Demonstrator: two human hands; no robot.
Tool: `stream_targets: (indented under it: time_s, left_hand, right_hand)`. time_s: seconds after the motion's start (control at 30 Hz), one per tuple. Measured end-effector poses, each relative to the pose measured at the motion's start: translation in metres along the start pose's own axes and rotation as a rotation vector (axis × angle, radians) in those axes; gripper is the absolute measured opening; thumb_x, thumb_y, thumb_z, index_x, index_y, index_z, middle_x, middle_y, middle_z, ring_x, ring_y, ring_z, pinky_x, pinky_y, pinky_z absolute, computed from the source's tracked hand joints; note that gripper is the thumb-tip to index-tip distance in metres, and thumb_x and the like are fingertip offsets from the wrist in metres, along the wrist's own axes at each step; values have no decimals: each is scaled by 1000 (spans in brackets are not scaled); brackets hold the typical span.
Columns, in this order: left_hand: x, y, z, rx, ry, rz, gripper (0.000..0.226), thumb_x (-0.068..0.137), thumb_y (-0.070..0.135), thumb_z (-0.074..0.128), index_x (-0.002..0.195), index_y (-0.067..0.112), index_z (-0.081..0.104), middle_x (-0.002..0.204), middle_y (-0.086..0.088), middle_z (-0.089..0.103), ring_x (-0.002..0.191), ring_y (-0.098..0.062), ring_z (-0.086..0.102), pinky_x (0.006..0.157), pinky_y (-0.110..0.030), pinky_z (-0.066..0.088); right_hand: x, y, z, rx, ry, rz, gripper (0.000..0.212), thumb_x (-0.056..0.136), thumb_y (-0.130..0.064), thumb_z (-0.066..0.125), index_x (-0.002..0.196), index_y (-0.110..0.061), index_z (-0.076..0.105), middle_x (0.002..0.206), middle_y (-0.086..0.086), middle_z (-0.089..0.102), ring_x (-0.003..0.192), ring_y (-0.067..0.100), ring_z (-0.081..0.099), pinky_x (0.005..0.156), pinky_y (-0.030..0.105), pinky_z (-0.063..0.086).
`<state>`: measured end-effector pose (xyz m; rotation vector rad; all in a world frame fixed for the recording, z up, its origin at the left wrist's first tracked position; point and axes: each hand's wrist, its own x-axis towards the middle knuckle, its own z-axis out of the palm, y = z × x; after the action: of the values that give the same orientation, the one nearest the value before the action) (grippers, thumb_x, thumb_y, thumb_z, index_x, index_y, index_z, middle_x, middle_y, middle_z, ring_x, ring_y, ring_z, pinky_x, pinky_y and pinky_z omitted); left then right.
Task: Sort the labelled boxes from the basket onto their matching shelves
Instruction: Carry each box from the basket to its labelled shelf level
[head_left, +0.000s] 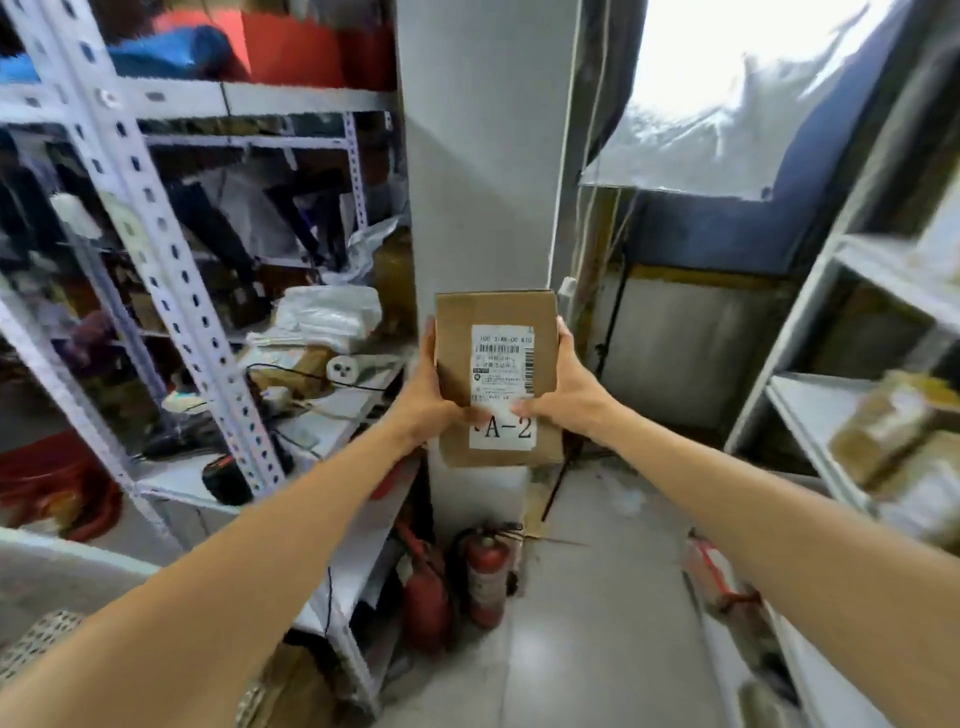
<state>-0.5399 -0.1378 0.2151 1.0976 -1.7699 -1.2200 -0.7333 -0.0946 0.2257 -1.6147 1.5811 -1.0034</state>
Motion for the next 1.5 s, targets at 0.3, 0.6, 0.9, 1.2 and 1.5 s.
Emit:
stream_targets:
  time_s: [0.3,0.6,0.9,1.2,1.5]
  left_hand:
    - [120,41,140,-56,-464,148,140,55,11,88,147,46,-12,147,-3,38,137,-26,36,110,-56,33]
    - [182,63,230,-148,-807,331,141,48,13,87,145,51,-9,145,0,37,132,-22,40,106,-54,41]
    - [280,91,285,-182,-839,351,134,59,-11,79,149,45,-3,126,9,48,122,-20,49,95,-50,51]
    - [410,146,358,-165,-840,390,119,68,-8,74,147,43,1,139,0,44,122,-21,51,89,-37,55]
    - [476,107,429,-86,-814,254,116,72,-5,76,150,37,1,139,-3,47,123,-24,53,93,-48,52]
  right_hand:
    - [-32,40,-125,-95,438,294,128,75,-8,80,150,-24,-23,147,3,43,135,23,41,113,48,33]
    - [-49,72,-178,-131,763,417,126,70,-7,82,153,-23,-12,152,5,35,141,23,32,114,44,29]
    - [18,112,-252,-104,820,410,127,69,-8,83,152,-26,-11,149,4,37,140,23,34,114,51,31]
    - [111,163,-380,-25,790,362,116,79,-6,75,152,-25,-13,151,1,35,140,21,35,110,46,34]
    - [148,247,-423,-72,745,459,131,70,-13,83,151,-27,-18,150,4,38,138,22,36,112,50,34]
